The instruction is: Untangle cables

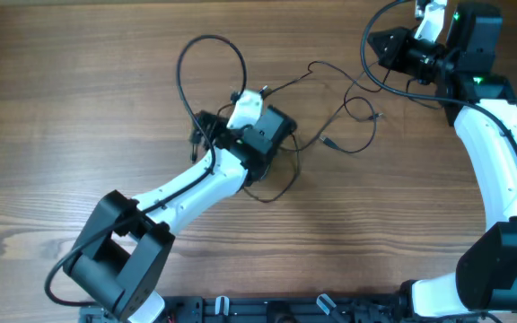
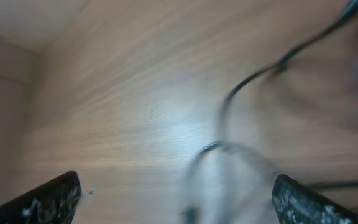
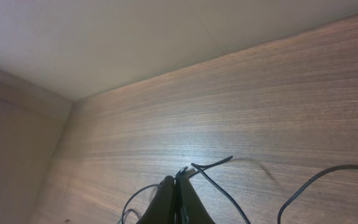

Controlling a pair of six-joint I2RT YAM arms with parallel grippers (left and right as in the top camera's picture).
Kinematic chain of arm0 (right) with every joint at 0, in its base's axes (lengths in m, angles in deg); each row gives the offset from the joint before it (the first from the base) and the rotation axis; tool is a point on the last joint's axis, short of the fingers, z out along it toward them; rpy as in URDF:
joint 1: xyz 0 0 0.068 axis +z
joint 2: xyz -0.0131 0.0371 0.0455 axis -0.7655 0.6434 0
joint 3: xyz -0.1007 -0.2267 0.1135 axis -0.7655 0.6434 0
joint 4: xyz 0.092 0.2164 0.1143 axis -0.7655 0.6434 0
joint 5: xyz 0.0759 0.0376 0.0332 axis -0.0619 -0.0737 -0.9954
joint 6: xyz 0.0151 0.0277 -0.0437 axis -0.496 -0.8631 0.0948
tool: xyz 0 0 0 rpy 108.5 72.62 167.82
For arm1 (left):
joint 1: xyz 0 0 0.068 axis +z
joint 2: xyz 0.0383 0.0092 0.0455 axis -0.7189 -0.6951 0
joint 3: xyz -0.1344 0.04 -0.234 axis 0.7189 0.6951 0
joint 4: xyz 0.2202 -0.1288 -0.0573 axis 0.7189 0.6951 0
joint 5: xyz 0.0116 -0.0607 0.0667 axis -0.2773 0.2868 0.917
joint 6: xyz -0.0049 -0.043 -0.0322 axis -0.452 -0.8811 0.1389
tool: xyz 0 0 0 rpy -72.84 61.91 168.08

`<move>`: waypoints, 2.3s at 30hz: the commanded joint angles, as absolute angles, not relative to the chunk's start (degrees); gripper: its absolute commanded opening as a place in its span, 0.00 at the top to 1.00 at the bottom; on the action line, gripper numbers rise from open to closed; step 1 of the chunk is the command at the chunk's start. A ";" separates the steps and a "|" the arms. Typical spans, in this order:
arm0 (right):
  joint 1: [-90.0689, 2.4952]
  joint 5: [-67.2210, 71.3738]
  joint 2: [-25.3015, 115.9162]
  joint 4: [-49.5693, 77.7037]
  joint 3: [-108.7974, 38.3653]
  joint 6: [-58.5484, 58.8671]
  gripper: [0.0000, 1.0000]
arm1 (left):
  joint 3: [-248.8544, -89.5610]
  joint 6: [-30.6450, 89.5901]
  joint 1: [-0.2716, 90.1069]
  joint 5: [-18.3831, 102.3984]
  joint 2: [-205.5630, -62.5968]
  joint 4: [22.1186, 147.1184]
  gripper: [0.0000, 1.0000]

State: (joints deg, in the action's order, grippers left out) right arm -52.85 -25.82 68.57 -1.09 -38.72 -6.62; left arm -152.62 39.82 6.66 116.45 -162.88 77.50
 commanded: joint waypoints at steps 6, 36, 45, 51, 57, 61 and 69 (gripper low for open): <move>-52.82 -25.69 67.55 -0.61 -39.23 -5.41 0.95 | -154.69 70.33 5.87 67.78 -166.07 67.69 0.01; -61.96 -17.47 63.15 -2.21 -40.76 -7.38 0.95 | -154.69 92.19 14.70 75.06 -175.33 69.96 0.96; -85.57 -20.78 52.97 -5.44 -51.62 -13.11 0.95 | -154.19 88.43 27.12 75.03 -175.47 79.73 0.96; -86.72 -20.29 53.19 -4.24 -53.89 -12.61 0.95 | -154.19 79.75 33.37 65.92 -175.47 78.75 0.96; -86.72 -12.75 55.83 -0.96 -53.89 -2.07 0.96 | -154.19 79.75 32.82 53.72 -175.47 78.71 0.86; -86.55 1.04 55.92 0.70 -55.73 0.22 0.95 | -154.19 79.75 32.16 44.54 -175.47 78.49 0.86; -77.89 17.82 57.60 7.19 -64.47 11.20 0.95 | -154.19 79.78 29.65 43.69 -175.47 76.72 0.85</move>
State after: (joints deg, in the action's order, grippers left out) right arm -82.33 10.92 56.09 5.66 -62.77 4.81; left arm -155.04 80.13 30.68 45.68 -174.40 77.70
